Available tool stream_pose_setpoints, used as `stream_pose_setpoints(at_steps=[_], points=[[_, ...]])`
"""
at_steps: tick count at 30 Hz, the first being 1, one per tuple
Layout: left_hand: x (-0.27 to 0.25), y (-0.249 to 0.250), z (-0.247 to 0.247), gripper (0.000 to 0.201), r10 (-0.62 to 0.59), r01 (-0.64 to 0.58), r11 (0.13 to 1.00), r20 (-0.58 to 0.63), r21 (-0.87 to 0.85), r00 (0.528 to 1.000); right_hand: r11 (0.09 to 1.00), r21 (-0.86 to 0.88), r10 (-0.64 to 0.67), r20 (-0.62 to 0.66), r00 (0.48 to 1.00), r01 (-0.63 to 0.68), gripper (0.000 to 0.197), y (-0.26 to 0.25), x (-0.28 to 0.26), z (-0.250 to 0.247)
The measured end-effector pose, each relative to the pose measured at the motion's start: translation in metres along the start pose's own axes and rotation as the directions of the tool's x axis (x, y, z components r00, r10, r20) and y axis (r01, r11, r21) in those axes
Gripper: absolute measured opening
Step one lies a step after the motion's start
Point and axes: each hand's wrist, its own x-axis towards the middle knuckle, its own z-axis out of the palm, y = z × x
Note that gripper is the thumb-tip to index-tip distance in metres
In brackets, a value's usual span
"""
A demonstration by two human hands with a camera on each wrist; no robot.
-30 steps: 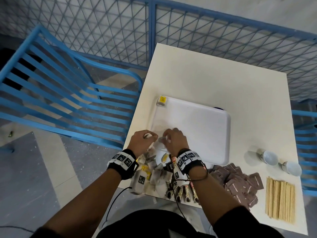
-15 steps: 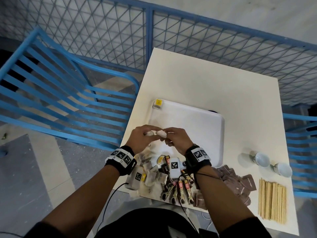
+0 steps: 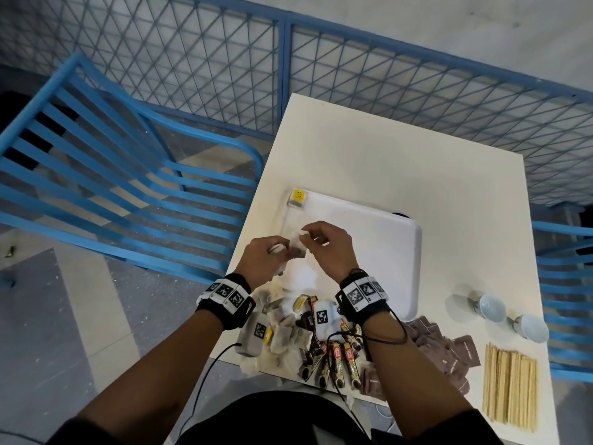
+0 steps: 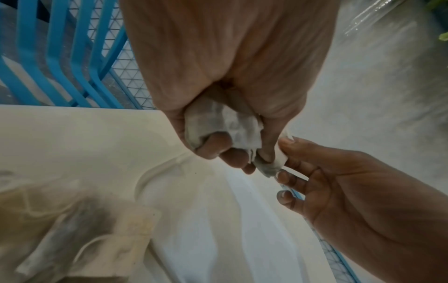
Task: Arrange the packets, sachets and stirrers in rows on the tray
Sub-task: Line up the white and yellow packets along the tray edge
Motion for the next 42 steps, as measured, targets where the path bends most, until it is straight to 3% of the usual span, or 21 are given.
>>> stream_pose_setpoints(at_steps=[5, 9, 13, 20, 26, 37, 42], points=[[0.004, -0.006, -0.002, 0.008, -0.033, 0.033, 0.999, -0.026, -0.011, 0.999, 0.998, 0.049, 0.045, -0.060, 0.997, -0.042, 0.006, -0.001, 0.005, 0.007], [0.009, -0.006, -0.006, 0.010, -0.037, 0.036, 0.999, -0.040, -0.024, 0.998, 0.985, 0.017, 0.171, 0.030, 0.985, -0.172, 0.011, 0.002, 0.011, 0.010], [0.017, -0.008, -0.012, 0.015, -0.053, 0.048, 0.996, -0.058, -0.079, 0.997, 0.983, -0.016, 0.185, 0.093, 0.978, -0.184, 0.005, 0.007, 0.020, 0.014], [0.026, -0.015, -0.023, 0.023, -0.240, 0.224, 0.950, -0.052, -0.217, 0.969, 0.954, 0.006, 0.299, -0.070, 0.952, -0.300, 0.008, 0.020, 0.072, 0.025], [0.029, -0.028, -0.038, 0.006, -0.318, 0.290, 0.894, -0.026, -0.341, 0.948, 0.921, -0.042, 0.381, -0.109, 0.918, -0.387, 0.016, 0.028, 0.100, 0.041], [0.035, -0.035, -0.043, 0.005, -0.295, 0.268, 0.901, -0.028, -0.342, 0.955, 0.901, -0.084, 0.406, -0.182, 0.896, -0.426, 0.019, 0.032, 0.108, 0.048], [0.036, -0.028, -0.041, 0.007, -0.242, 0.233, 0.936, 0.000, -0.264, 0.970, 0.904, -0.024, 0.409, -0.238, 0.881, -0.426, 0.019, 0.030, 0.101, 0.042]])
